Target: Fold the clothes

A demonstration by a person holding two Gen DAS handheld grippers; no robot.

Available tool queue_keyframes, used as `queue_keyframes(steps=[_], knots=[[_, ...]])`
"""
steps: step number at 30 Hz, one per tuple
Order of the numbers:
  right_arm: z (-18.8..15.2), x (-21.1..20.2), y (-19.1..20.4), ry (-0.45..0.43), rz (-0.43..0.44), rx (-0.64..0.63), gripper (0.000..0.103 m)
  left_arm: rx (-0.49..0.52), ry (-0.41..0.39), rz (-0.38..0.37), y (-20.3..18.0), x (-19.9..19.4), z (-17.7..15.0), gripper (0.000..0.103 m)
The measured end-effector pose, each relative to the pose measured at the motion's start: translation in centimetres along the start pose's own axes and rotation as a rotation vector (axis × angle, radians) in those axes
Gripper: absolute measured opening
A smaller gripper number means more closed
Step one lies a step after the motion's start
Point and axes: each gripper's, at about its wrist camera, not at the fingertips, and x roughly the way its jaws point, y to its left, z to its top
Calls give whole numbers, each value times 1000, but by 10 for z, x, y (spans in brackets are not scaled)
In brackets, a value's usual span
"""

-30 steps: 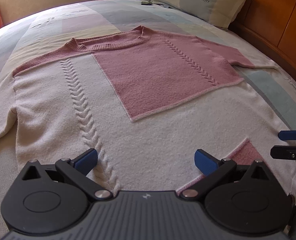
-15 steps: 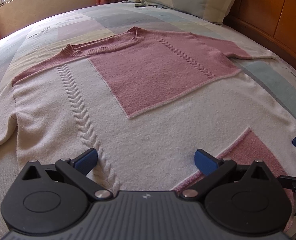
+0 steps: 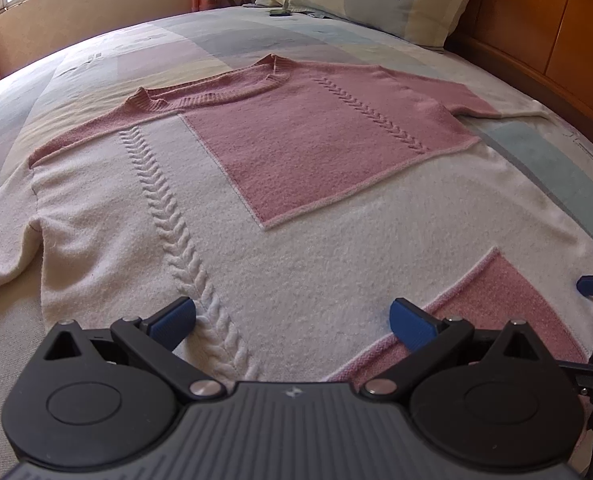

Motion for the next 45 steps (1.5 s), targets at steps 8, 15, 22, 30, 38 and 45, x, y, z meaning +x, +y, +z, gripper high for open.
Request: queue_keyframes(steps=[8, 15, 22, 30, 38, 45], knots=[[-18, -6, -9, -109, 44, -13, 103, 8, -34, -94, -10, -36, -13, 102], [-21, -6, -7, -143, 25, 16, 103, 53, -53, -135, -39, -62, -48, 102], [-21, -5, -8, -143, 35, 11, 103, -90, -32, -63, -32, -74, -91, 102], [-20, -7, -13, -139, 64, 9, 103, -289, -56, -20, -12, -108, -114, 102], [-22, -8, -12, -140, 66, -7, 103, -404, -128, -91, 9, -98, -83, 102], [-25, -9, -13, -141, 70, -19, 103, -572, -135, 9, 57, -84, -85, 102]])
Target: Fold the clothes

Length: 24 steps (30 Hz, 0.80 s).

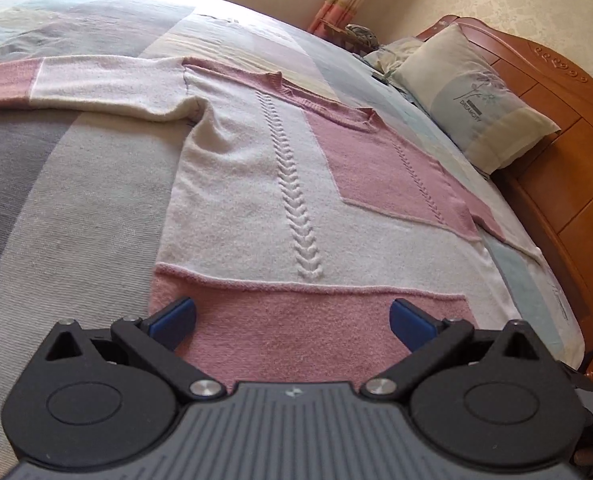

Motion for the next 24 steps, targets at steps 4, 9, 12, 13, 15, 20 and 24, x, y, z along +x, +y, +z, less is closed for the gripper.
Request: queue_keyframes(steps=[4, 9, 12, 13, 15, 20, 24], knots=[[-1, 0, -1, -4, 10, -12, 103, -18, -2, -1, 0, -10, 10, 102], [-2, 0, -1, -6, 7, -17, 103, -3, 48, -135, -13, -1, -1, 102], [-2, 0, -1, -8, 6, -20, 103, 52, 53, -126, -26, 9, 2, 102], [-2, -1, -1, -10, 7, -22, 103, 83, 40, -123, -31, 11, 6, 102], [-4, -1, -2, -15, 9, -30, 103, 143, 15, -117, -42, 14, 13, 102], [-10, -4, -2, -35, 9, -58, 103, 295, -1, -63, -52, 44, 16, 102], [-13, -11, -2, -37, -14, -81, 103, 402, -8, 28, -62, 51, 8, 102]])
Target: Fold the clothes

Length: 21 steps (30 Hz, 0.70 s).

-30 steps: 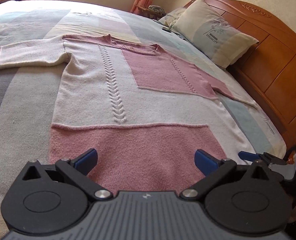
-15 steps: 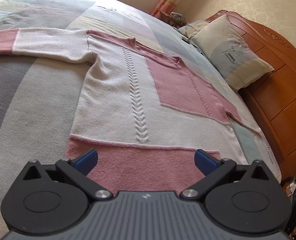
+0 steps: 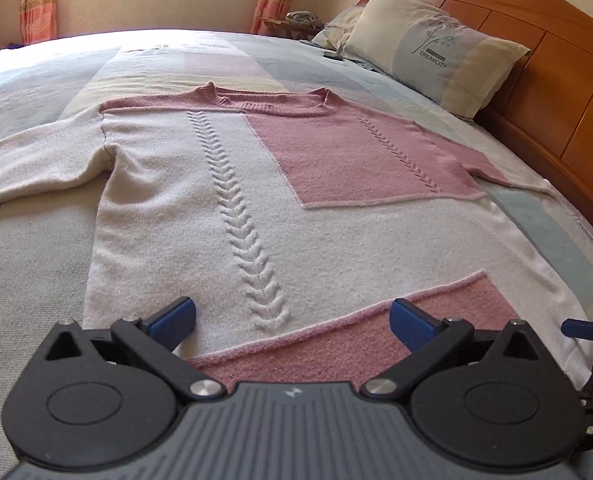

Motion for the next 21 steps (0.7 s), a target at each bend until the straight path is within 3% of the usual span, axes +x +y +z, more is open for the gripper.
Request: queue_keyframes(steps=[3, 4, 7, 9, 13, 17, 21], knots=[[5, -7, 1, -13, -60, 1, 103, 120, -49, 150, -11, -7, 3, 102], [9, -9, 2, -29, -74, -4, 103, 129, -50, 168, -12, -8, 4, 102], [20, -13, 7, -75, -113, -19, 103, 96, -34, 120, -7, -8, 6, 102], [33, -2, 16, -73, -80, -32, 103, 73, -22, 83, -5, -8, 5, 102], [42, 20, 37, -34, -35, -55, 103, 111, -6, 139, -7, -8, -1, 102], [23, 17, 38, 19, -41, -40, 103, 115, -15, 188, -4, -11, 0, 102], [10, -3, 30, 41, -32, 3, 103, 61, -24, 120, -1, -16, 3, 102]])
